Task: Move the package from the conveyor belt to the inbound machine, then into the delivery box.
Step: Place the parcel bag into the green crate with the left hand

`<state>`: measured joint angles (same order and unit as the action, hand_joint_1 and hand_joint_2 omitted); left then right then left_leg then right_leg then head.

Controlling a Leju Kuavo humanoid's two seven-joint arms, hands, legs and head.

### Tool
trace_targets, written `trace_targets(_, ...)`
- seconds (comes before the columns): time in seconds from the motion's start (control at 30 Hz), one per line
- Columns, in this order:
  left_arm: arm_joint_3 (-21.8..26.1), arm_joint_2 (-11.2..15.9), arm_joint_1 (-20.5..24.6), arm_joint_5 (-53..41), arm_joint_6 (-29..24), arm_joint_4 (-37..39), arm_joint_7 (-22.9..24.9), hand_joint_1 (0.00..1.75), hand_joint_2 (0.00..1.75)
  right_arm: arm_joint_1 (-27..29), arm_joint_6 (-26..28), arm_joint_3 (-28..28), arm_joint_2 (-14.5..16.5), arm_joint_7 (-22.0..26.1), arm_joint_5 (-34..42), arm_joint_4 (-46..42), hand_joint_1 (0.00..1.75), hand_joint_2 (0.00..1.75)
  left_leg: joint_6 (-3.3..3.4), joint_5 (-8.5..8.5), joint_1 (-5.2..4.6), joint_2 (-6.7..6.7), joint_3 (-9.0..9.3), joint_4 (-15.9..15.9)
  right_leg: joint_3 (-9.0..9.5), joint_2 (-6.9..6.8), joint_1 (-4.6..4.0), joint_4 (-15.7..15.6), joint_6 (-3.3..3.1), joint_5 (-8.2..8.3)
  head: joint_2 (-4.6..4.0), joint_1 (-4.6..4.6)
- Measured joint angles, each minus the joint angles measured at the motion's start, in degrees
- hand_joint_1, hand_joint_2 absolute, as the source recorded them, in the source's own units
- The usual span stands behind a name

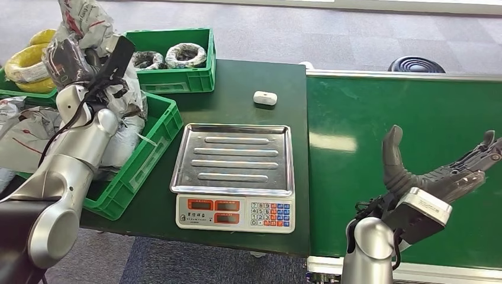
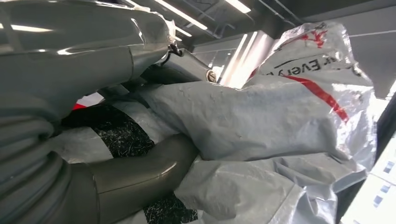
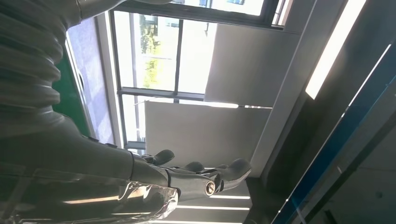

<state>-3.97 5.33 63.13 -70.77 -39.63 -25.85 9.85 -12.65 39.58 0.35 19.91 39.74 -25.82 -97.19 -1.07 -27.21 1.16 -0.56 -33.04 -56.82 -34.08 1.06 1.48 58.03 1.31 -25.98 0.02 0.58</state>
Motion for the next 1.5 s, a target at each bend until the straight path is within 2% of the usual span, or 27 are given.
trace_targets(0.1, 1.1, 0.7, -0.3, -1.4, 0.0, 0.3, 1.5, 0.12, 1.75, -0.1, 0.0, 0.0, 0.0, 0.0, 0.2, 0.2, 0.00, 1.75, 0.00, 0.00, 0.00, 0.01, 0.00, 0.0, -0.02, 0.00, 0.00, 0.0, 0.00, 0.00, 0.00, 0.02)
trace_targets(0.13, 1.6, 0.9, -0.6, -1.9, 0.0, 0.3, 1.5, 0.00, 1.75, -0.2, 0.0, 0.0, 0.0, 0.0, 0.2, 0.3, 0.00, 1.75, 0.00, 0.00, 0.01, -0.01, 0.00, 0.0, -0.02, 0.00, -0.01, 0.0, 0.00, 0.00, 0.00, 0.02)
trace_targets(0.27, 4.1, 1.1, -2.3, -4.2, 0.0, -0.5, 0.9, 0.00, 1.75, -0.5, 0.0, 0.0, 0.0, 0.0, 0.2, 0.6, 0.00, 1.75, 0.00, 0.00, 0.03, -0.03, 0.01, 0.0, -0.03, 0.00, -0.02, 0.0, -0.01, -0.01, 0.00, 0.02)
trace_targets(0.4, 7.2, 0.6, -3.7, -5.4, 0.0, -1.4, -2.0, 0.00, 1.75, -0.6, 0.0, -0.1, 0.0, 0.0, 0.1, 0.8, 0.00, 1.75, 0.00, 0.00, 0.02, -0.02, 0.01, 0.0, -0.03, 0.00, -0.02, 0.0, -0.01, 0.00, 0.00, 0.01)
trace_targets(0.47, 9.1, -0.2, -4.4, -5.4, 0.0, -2.6, -5.0, 0.00, 1.75, -0.7, 0.0, -0.1, 0.0, 0.0, 0.0, 0.8, 0.00, 1.75, 0.00, 0.00, 0.01, -0.04, 0.01, 0.0, -0.03, 0.00, -0.01, 0.0, 0.00, 0.00, 0.00, 0.01)
trace_targets(0.6, 14.6, -3.0, -5.7, -3.9, 0.0, -6.2, -14.3, 0.00, 1.75, -0.7, 0.0, -0.3, 0.0, 0.0, -0.2, 0.8, 0.00, 1.75, 0.00, 0.00, 0.00, -0.04, 0.00, 0.0, -0.02, -0.01, 0.00, 0.0, 0.00, 0.00, 0.00, 0.01)
trace_targets(0.7, 17.8, -5.0, -6.0, -2.5, 0.0, -8.2, -18.6, 0.00, 1.75, -0.7, 0.0, -0.4, 0.0, 0.0, -0.3, 0.8, 0.00, 1.75, 0.00, 0.00, 0.00, 0.00, 0.00, 0.0, -0.07, 0.00, 0.00, 0.0, 0.00, 0.00, 0.00, 0.02)
trace_targets(0.73, 19.0, -5.9, -6.1, -1.0, 0.0, -8.9, -22.0, 0.00, 1.75, -0.7, 0.0, -0.4, 0.0, 0.0, -0.5, 0.8, 0.00, 1.75, 0.00, 0.00, 0.01, -0.02, -0.01, 0.0, -0.08, -0.01, 0.00, 0.0, 0.00, 0.00, 0.00, 0.03)
trace_targets(0.87, 25.6, -11.5, -6.2, 12.2, 0.4, -11.3, -43.0, 0.00, 1.75, -0.7, 0.0, -0.5, 0.0, 0.0, -1.3, 0.8, 0.00, 1.75, 0.00, 0.00, 0.00, -0.16, -0.05, 0.0, -0.03, -0.17, 0.00, 0.0, 0.01, -0.01, 0.00, 0.01)
trace_targets(0.93, 26.3, -14.6, -7.5, 22.2, 3.5, -13.6, -47.7, 0.00, 1.75, -0.7, 0.0, -0.4, 0.0, 0.0, -1.3, 0.8, 0.00, 1.75, 0.01, -0.01, -0.03, -0.10, -0.05, 0.0, -0.02, -0.13, 0.03, 0.0, 0.01, 0.00, 0.00, 0.01)
trace_targets(1.0, 23.3, -17.4, -11.5, 36.9, 10.4, -19.2, -48.8, 0.00, 1.75, -0.5, 0.0, 0.2, 0.0, 0.0, 0.0, 0.8, 0.00, 1.75, 0.03, -0.05, -0.07, -0.03, -0.04, 0.0, 0.00, -0.07, 0.07, 0.0, 0.02, 0.00, 0.00, 0.01)
trace_targets(1.07, 17.4, -19.0, -17.9, 51.3, 16.1, -26.9, -47.9, 0.00, 1.75, -0.2, 0.0, 1.5, -0.1, 0.0, 1.8, 0.8, 0.00, 1.75, 0.02, -0.07, -0.07, -0.04, -0.05, 0.0, -0.05, -0.06, 0.08, 0.0, 0.03, -0.02, 0.00, 0.02)
trace_targets(1.1, 14.0, -19.3, -21.0, 56.2, 17.4, -30.6, -47.3, 0.00, 1.75, 0.0, 0.0, 2.2, -0.2, 0.0, 2.5, 0.8, 0.00, 1.75, 0.01, -0.07, -0.06, -0.06, -0.10, 0.0, -0.09, -0.07, 0.07, 0.0, 0.04, -0.03, 0.00, 0.02)
trace_targets(1.17, 8.0, -19.5, -25.3, 61.3, 17.9, -36.2, -46.8, 0.00, 1.75, 0.3, 0.0, 3.3, -0.3, 0.0, 3.1, 0.8, 0.00, 1.75, 0.01, -0.07, -0.03, -0.14, -0.23, 0.0, -0.18, -0.15, 0.04, -0.1, 0.05, -0.05, 0.00, 0.02)
trace_targets(1.23, 4.4, -19.5, -27.8, 64.4, 18.9, -40.1, -46.7, 0.00, 1.75, 0.3, 0.0, 4.1, -0.5, 0.0, 3.7, 0.8, 0.00, 1.75, 0.01, -0.08, -0.02, -0.13, -0.25, 0.0, -0.17, -0.17, 0.03, 0.0, 0.04, -0.06, 0.00, 0.01)
trace_targets(1.37, -2.3, -19.4, -37.1, 76.2, 24.9, -49.1, -48.2, 0.00, 1.75, 1.1, 0.0, 7.3, -1.5, 0.0, 6.5, 1.2, 0.00, 1.75, 0.01, -0.17, -0.03, 0.11, -0.09, 0.0, -0.16, 0.08, 0.04, -0.1, 0.04, -0.10, 0.00, 0.02)
trace_targets(1.5, -8.3, -19.2, -43.1, 78.7, 26.2, -53.8, -49.4, 0.00, 1.75, 1.5, 0.0, 10.3, -2.3, 0.0, 8.3, 1.9, 0.00, 1.75, 0.01, -0.17, -0.03, -0.04, -0.16, 0.0, -0.16, 0.01, 0.04, -0.1, 0.10, -0.16, 0.00, 0.01)
